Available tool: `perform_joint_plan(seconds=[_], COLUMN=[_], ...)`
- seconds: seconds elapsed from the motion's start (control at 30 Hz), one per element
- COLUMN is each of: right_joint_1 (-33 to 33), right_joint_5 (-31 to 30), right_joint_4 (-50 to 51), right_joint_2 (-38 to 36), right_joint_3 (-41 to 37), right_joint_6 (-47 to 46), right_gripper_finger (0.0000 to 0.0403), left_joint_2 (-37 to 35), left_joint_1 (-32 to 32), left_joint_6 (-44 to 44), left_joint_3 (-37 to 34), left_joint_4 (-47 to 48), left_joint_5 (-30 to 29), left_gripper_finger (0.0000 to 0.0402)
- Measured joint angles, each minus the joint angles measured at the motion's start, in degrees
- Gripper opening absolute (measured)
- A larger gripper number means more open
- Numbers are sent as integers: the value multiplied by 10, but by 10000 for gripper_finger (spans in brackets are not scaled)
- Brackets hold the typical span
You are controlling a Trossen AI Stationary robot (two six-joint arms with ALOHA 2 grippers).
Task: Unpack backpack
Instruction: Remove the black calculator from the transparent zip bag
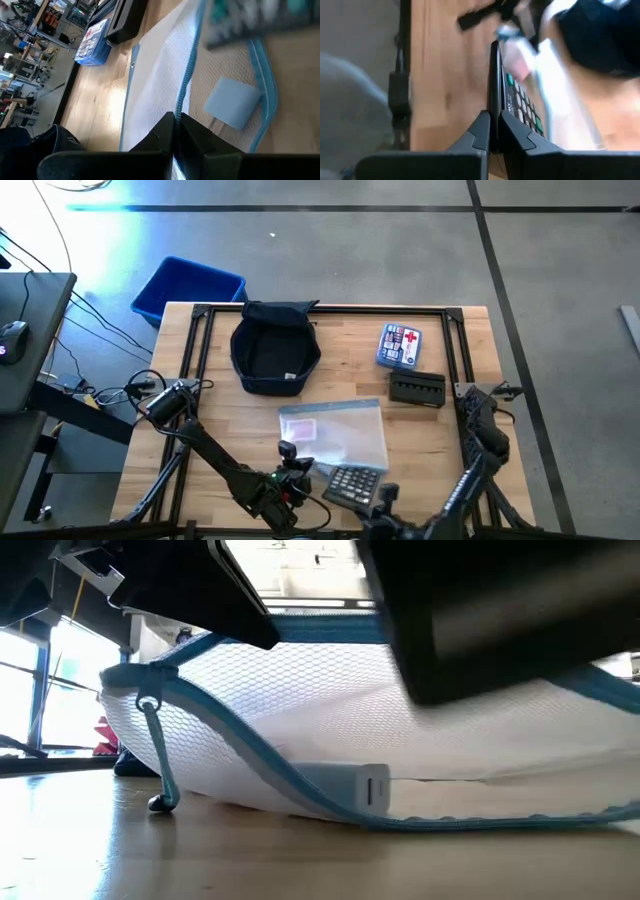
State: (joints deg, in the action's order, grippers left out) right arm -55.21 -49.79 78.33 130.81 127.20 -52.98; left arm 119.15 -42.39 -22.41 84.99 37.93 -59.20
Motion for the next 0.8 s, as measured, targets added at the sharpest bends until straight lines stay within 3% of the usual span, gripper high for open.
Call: perform_joint_plan(seconds=[0.2, 0.37, 0.5, 0.67, 0.8], right_joint_1=[-6, 18, 27, 15, 0], right_joint_5=[-80, -119, -99, -4, -13], right_joint_4=[114, 116, 117, 81, 85], right_joint_2=[-1, -1, -1, -48, -55], right_joint_3=[34, 32, 78, 62, 63], right_joint_6=[-69, -47, 16, 43, 40], right_gripper_finger=[4, 4, 4, 4, 4], left_joint_2=[0, 0, 0, 0, 0], left_joint_1=[0, 0, 0, 0, 0], left_joint_6=[0, 0, 0, 0, -1], left_joint_3=[0, 0, 0, 0, 0], left_joint_4=[0, 0, 0, 3, 2], left_joint_5=[0, 0, 0, 4, 7], left_gripper_finger=[0, 0, 0, 0, 0])
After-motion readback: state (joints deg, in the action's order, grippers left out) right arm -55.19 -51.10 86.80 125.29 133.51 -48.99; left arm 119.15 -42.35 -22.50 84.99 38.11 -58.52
